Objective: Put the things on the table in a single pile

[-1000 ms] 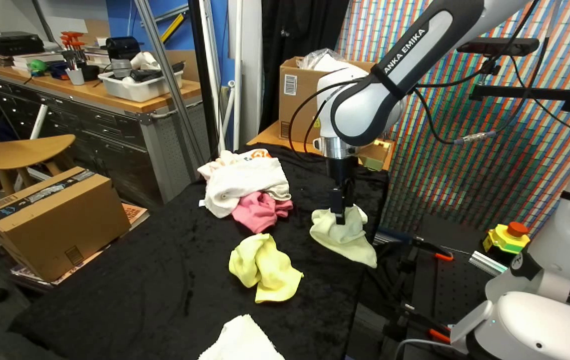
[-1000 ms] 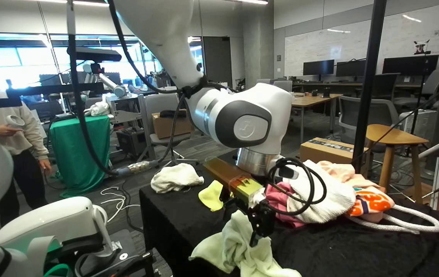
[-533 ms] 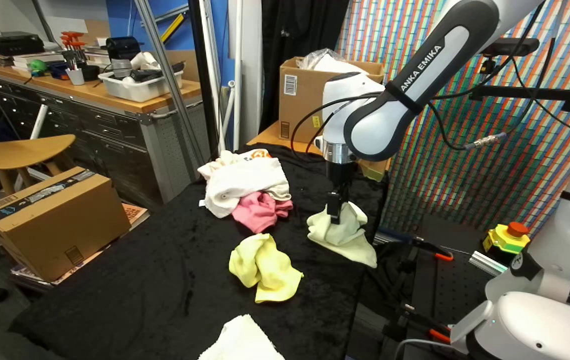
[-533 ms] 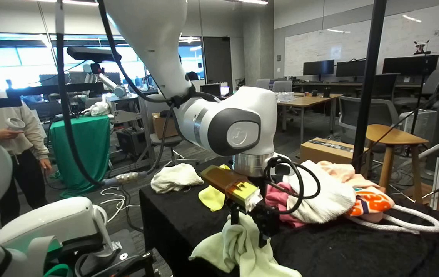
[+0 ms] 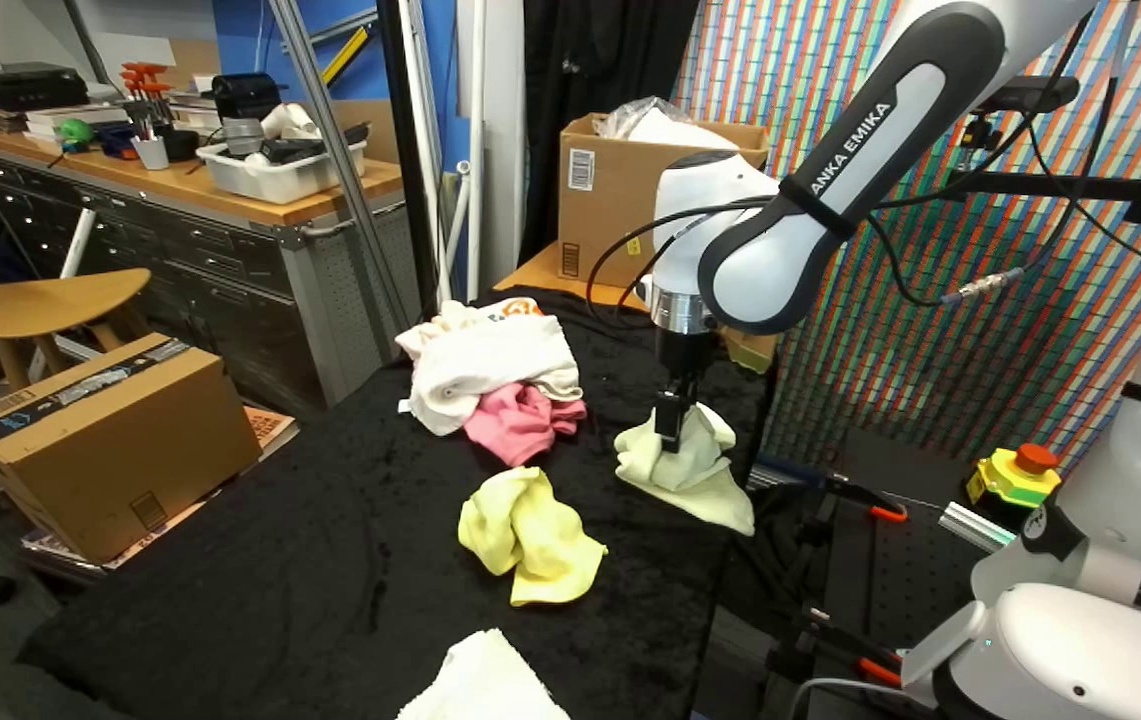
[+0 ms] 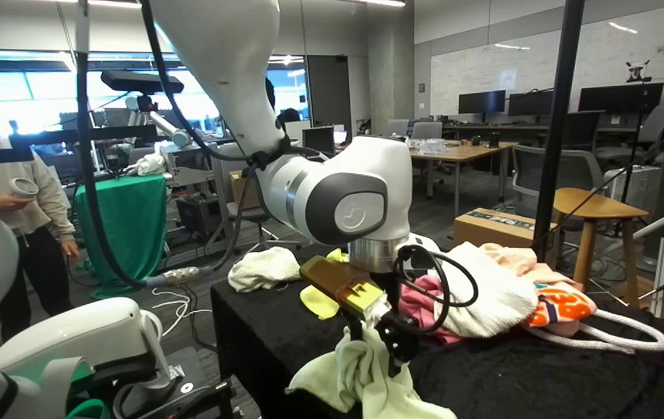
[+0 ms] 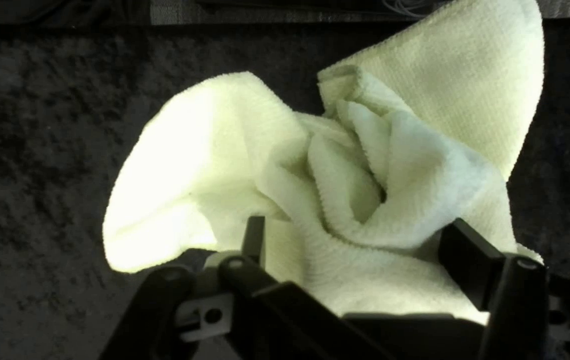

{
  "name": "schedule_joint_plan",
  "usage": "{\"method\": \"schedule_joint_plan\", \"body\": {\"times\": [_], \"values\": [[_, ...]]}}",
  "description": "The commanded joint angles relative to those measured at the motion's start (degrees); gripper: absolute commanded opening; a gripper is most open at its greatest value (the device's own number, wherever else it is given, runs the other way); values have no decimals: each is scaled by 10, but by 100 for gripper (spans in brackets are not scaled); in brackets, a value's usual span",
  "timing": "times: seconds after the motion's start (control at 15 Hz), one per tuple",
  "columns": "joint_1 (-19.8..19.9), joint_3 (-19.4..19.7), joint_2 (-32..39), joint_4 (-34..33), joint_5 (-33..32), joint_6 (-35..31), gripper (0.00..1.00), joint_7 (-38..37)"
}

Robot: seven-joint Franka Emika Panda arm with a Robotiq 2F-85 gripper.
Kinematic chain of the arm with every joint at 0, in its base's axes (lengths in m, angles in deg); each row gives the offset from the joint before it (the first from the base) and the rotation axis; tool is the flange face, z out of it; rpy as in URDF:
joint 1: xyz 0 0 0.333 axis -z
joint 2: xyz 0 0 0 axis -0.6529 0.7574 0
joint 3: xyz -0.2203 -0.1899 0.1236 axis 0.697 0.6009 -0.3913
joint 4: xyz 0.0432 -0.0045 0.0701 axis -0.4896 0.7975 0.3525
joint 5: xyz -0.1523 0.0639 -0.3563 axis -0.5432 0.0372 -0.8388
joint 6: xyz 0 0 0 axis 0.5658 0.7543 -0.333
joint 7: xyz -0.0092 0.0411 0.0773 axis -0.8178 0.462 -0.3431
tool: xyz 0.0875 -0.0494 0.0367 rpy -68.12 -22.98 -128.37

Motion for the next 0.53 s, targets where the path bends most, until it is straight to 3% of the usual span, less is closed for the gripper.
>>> {"method": "schedule_joint_plan", "body": {"times": [0.0,0.2,0.47], "values": [[-3,-1,-14,13,19,-10,58,14],[-1,-3,-17,7,32,1,35,27],[6,-11,-23,-4,94,31,8,89]]}}
